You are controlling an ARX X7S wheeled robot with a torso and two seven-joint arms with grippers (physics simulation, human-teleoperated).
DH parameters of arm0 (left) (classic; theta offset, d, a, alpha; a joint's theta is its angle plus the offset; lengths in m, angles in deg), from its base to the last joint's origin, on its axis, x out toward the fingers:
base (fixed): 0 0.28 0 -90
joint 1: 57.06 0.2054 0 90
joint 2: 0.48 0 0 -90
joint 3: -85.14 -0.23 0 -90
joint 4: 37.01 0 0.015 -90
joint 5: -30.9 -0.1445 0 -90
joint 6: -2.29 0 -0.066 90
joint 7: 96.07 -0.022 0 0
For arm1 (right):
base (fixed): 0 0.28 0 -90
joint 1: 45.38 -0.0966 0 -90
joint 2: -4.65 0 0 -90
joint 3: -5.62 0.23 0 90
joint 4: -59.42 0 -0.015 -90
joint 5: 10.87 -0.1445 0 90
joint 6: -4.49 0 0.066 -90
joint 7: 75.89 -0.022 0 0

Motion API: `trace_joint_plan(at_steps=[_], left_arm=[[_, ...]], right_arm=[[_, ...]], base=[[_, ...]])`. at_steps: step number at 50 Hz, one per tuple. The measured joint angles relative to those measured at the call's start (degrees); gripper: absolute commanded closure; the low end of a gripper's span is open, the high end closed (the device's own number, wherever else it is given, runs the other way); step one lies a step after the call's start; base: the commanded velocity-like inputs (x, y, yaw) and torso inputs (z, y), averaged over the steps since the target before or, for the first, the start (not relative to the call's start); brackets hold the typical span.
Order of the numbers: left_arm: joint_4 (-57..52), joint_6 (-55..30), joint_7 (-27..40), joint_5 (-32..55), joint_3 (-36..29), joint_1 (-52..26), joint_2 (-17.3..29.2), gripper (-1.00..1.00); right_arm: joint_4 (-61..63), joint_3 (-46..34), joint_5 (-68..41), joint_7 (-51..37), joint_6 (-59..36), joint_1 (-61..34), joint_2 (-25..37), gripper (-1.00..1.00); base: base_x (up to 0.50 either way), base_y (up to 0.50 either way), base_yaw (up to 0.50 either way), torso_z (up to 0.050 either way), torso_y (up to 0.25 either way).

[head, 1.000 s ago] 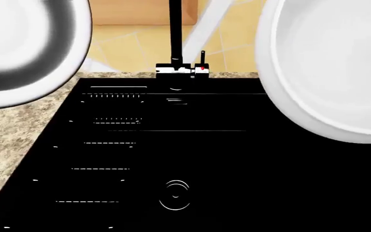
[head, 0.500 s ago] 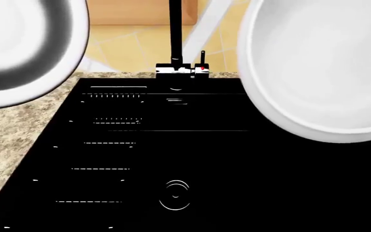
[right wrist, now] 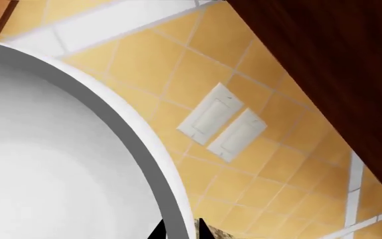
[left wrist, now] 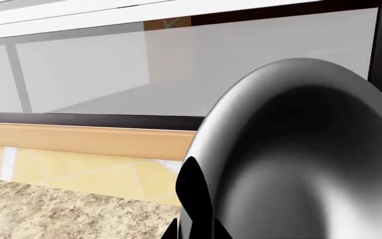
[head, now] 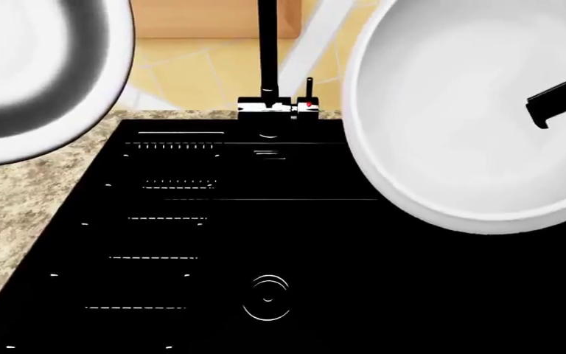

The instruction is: Stack the bowls in the sink.

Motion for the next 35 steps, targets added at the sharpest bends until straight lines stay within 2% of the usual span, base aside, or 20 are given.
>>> trace_joint_plan(at_steps=[35], left_arm=[[-0.2,-0.1,-0.1,0.3,0.7,0.4,0.4,1.00]], right_arm=[[-1.8,-5.2,1.4,1.4,-0.9,-0.6,-6.7,1.00]], base=[[0.00,0.00,0.00,0.000,0.001]])
